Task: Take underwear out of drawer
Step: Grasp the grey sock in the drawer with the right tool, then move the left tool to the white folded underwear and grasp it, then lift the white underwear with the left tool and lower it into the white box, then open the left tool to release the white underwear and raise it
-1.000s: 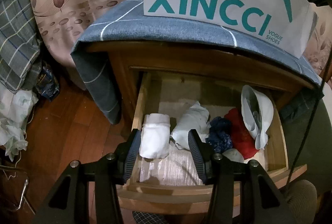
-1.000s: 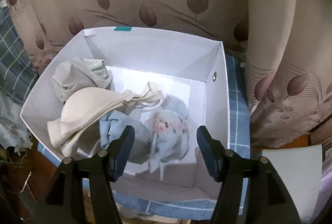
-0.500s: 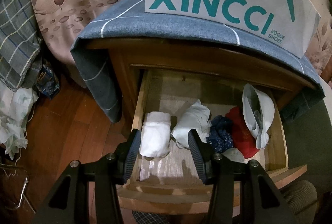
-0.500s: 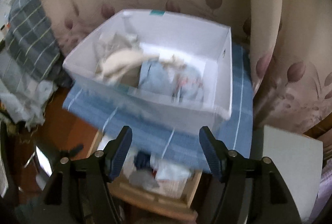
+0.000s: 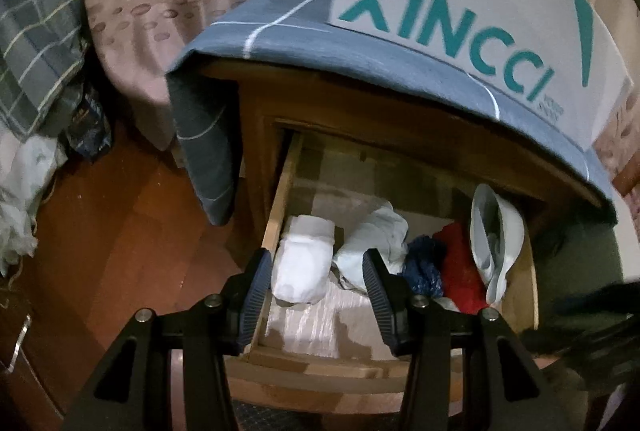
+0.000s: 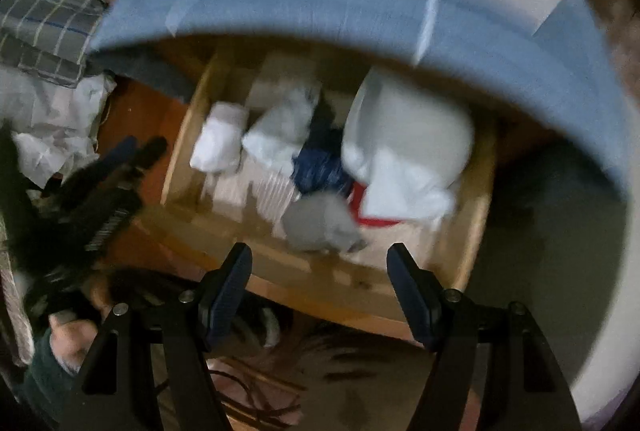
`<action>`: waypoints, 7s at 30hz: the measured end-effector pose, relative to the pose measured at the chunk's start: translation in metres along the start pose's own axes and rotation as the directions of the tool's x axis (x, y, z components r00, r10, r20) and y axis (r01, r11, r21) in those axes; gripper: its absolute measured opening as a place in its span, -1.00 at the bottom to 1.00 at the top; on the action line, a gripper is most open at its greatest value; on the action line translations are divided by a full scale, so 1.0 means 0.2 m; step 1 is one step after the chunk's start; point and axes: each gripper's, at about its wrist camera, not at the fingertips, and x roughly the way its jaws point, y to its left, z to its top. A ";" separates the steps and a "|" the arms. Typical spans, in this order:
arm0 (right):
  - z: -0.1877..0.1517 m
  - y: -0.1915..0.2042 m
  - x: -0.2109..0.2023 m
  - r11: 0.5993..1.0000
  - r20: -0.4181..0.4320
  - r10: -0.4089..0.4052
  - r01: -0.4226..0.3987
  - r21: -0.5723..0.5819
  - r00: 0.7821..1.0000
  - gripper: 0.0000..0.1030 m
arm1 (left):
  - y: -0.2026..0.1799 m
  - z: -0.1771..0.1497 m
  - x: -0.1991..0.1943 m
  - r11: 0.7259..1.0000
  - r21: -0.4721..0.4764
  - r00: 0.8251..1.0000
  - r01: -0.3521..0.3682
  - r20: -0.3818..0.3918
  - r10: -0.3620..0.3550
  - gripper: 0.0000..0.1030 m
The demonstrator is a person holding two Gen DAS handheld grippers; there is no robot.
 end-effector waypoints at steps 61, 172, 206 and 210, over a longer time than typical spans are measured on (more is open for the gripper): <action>-0.12 -0.22 0.32 0.985 0.071 0.174 -0.175 0.005 0.982 -0.08 | -0.05 0.07 0.64 1.000 0.011 0.893 -0.009 -0.450 0.013 -0.06; -0.11 -0.36 0.33 0.991 0.096 0.063 -0.074 0.113 0.993 -0.08 | -0.38 0.71 -0.92 0.961 0.272 0.990 0.046 0.118 -0.081 -0.30; -0.12 -0.40 0.30 0.982 0.115 0.135 -0.148 0.113 0.984 -0.08 | -0.49 1.07 -0.20 0.933 0.348 0.996 -0.089 0.032 0.083 -0.07; -0.12 -0.40 0.30 0.983 0.112 0.131 -0.144 0.113 0.985 -0.08 | -0.49 1.07 -0.21 0.945 0.319 0.997 -0.071 0.021 0.068 0.05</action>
